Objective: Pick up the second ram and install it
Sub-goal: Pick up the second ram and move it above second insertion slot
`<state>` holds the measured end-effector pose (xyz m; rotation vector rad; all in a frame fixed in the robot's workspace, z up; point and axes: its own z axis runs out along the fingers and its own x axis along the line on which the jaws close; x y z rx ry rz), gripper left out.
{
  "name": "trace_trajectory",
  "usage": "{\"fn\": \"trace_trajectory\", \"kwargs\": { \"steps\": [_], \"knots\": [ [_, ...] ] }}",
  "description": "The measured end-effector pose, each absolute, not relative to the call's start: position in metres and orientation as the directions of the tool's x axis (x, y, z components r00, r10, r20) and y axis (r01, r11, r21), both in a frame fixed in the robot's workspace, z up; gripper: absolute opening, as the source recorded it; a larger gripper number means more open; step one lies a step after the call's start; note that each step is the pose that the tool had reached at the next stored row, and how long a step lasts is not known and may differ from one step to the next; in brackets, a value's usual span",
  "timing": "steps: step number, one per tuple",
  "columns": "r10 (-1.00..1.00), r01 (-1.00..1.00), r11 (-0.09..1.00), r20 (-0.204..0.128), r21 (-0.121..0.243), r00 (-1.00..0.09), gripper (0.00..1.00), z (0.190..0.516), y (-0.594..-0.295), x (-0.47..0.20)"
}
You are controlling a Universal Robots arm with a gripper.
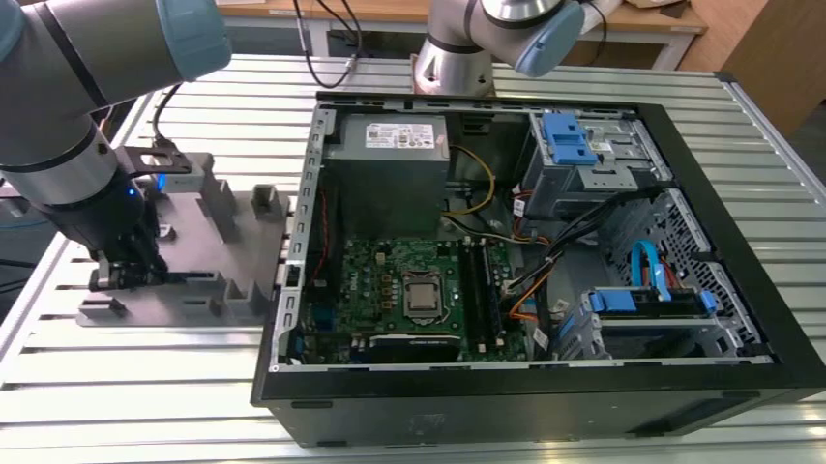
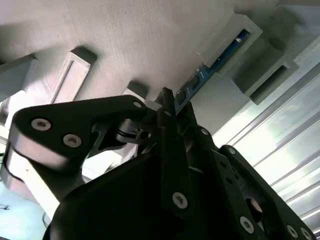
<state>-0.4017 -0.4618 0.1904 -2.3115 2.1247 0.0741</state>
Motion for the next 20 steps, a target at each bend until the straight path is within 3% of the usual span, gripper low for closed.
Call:
{"fn": "trace_trajectory", "kwargs": {
  "steps": [4, 20],
  "knots": [
    [-0.996, -0.996, -0.084, -0.035, 0.031, 0.083, 0.14, 0.1904, -0.4618, -0.4017],
    [-0.996, -0.996, -0.083, -0.035, 0.031, 0.082, 0.14, 0.192, -0.4618, -0.4017]
  ]
}}
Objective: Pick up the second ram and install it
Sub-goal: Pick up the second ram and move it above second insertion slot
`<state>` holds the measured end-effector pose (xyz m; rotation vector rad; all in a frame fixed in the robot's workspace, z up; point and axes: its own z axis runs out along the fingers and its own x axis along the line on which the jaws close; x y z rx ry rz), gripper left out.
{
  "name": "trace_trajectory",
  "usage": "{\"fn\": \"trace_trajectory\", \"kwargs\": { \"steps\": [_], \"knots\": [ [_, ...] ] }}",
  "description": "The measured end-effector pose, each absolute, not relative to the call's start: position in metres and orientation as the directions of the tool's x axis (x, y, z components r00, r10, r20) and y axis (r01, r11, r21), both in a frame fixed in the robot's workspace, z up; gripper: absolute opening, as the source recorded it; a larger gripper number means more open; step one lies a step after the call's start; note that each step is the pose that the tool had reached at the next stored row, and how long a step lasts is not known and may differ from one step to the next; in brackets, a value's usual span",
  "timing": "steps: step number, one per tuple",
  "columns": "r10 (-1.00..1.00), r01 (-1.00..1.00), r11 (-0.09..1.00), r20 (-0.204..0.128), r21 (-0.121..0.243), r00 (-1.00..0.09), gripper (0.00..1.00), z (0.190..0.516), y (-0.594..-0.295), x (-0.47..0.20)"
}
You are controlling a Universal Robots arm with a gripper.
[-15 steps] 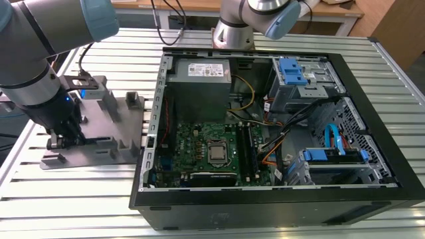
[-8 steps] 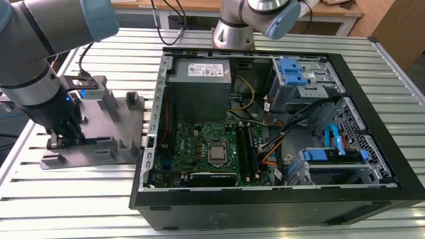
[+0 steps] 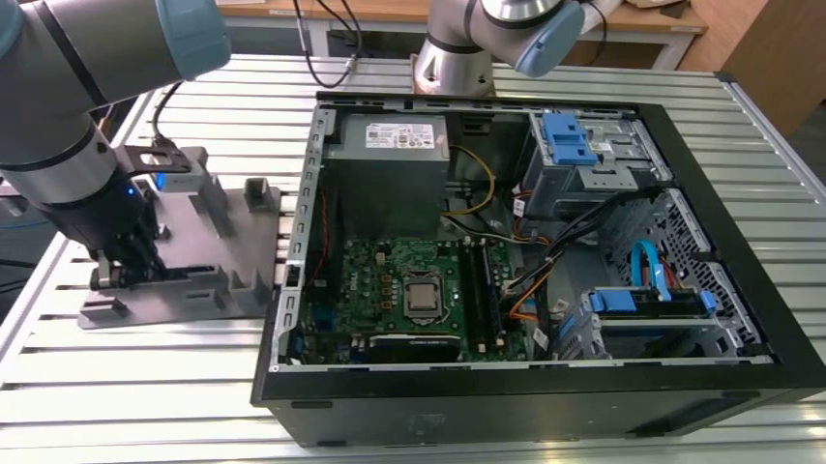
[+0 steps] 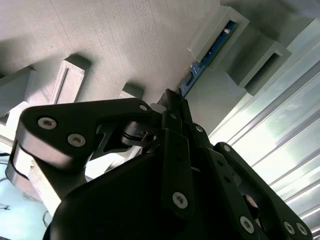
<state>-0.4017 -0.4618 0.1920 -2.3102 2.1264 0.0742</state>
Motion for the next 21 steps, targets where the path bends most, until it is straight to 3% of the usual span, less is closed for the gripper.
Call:
{"fn": "trace_trajectory", "kwargs": {
  "steps": [21],
  "knots": [
    [-0.996, -0.996, -0.083, -0.036, 0.031, 0.082, 0.14, 0.226, -0.462, -0.402]
  ]
}}
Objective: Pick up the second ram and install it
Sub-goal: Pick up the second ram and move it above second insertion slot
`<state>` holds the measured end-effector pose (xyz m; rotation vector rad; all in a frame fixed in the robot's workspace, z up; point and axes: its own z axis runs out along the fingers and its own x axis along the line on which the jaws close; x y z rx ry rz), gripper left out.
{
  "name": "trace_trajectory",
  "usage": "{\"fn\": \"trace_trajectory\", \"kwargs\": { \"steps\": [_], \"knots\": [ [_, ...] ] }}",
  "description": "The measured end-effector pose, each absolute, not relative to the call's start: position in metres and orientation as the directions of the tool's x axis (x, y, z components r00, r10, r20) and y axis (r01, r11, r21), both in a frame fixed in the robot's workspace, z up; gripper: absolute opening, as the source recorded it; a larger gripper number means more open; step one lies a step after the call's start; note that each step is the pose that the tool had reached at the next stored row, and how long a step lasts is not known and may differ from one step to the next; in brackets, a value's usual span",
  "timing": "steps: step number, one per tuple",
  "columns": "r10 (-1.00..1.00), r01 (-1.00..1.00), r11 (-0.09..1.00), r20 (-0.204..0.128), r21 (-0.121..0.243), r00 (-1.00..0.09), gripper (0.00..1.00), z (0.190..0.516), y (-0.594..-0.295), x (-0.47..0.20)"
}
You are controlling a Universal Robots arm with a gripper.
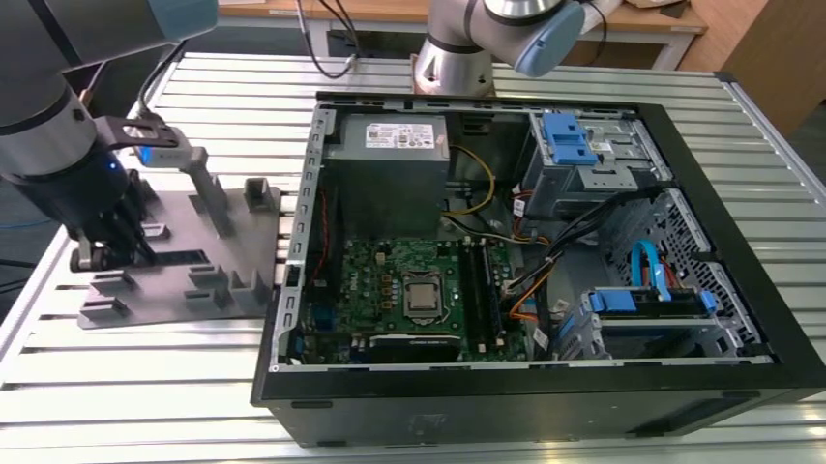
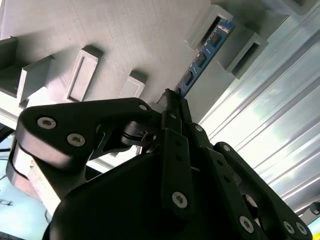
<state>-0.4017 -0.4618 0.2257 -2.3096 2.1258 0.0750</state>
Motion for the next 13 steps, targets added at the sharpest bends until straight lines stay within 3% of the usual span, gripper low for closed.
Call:
{"fn": "trace_trajectory", "kwargs": {
  "steps": [13],
  "knots": [
    [-0.996, -0.996, -0.083, -0.036, 0.031, 0.082, 0.14, 0.245, -0.462, -0.402]
  ]
}}
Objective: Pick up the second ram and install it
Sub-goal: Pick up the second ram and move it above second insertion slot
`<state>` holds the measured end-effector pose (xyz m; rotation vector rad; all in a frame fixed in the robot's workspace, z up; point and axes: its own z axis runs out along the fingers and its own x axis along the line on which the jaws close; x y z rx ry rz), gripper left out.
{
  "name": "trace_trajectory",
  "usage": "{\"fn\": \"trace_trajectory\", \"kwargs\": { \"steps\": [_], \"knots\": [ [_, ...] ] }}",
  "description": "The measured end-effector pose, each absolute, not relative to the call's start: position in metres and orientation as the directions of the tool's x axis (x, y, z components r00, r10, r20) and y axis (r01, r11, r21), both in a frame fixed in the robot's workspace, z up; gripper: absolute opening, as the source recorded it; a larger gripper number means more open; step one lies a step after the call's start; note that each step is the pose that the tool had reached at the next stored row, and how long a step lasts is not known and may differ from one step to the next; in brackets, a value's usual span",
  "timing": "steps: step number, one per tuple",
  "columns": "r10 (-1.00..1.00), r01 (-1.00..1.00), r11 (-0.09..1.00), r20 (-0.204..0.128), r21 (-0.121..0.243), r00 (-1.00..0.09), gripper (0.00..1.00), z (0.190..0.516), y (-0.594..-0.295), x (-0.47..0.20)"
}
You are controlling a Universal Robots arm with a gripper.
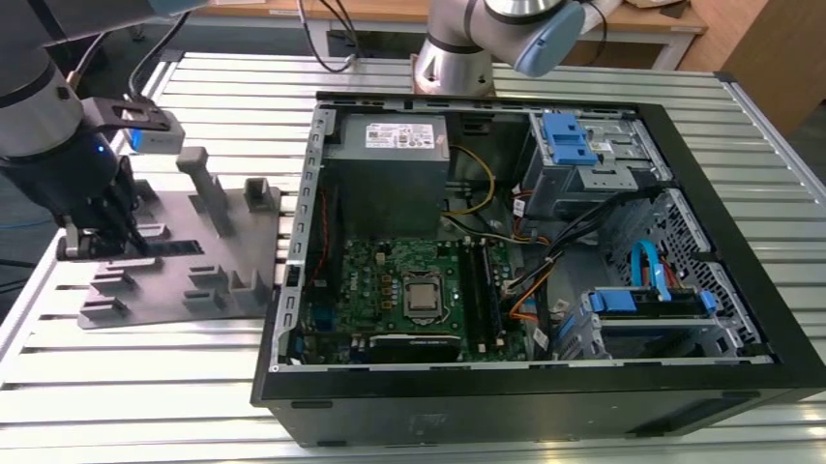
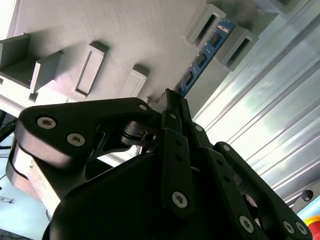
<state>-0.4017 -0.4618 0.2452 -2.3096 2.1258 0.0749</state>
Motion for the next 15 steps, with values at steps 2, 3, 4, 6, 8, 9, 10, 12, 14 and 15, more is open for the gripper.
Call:
{"fn": "trace_trajectory", "kwargs": {
  "steps": [2, 3, 4, 6, 8, 9, 10, 12, 14, 15],
  "knots": [
    [-0.996, -0.996, -0.083, -0.036, 0.031, 0.082, 0.14, 0.248, -0.462, -0.402],
    [-0.996, -0.996, -0.083, -0.036, 0.031, 0.082, 0.14, 0.249, -0.462, -0.402],
    [-0.996, -0.996, -0.083, -0.036, 0.031, 0.082, 0.14, 0.25, -0.462, -0.402],
    [-0.996, -0.996, -0.083, -0.036, 0.031, 0.082, 0.14, 0.252, -0.462, -0.402],
    [-0.996, -0.996, -0.083, -0.036, 0.031, 0.082, 0.14, 0.254, -0.462, -0.402],
    [-0.996, -0.996, -0.083, -0.036, 0.031, 0.082, 0.14, 0.256, -0.462, -0.402],
    [-0.996, -0.996, -0.083, -0.036, 0.031, 0.082, 0.14, 0.257, -0.462, -0.402],
    [-0.996, -0.996, -0.083, -0.036, 0.031, 0.082, 0.14, 0.26, -0.462, -0.402],
    [-0.996, -0.996, -0.083, -0.036, 0.031, 0.082, 0.14, 0.264, -0.462, -0.402],
    [-0.996, -0.996, -0.083, -0.036, 0.031, 0.082, 0.14, 0.265, -0.462, -0.402]
  ]
}}
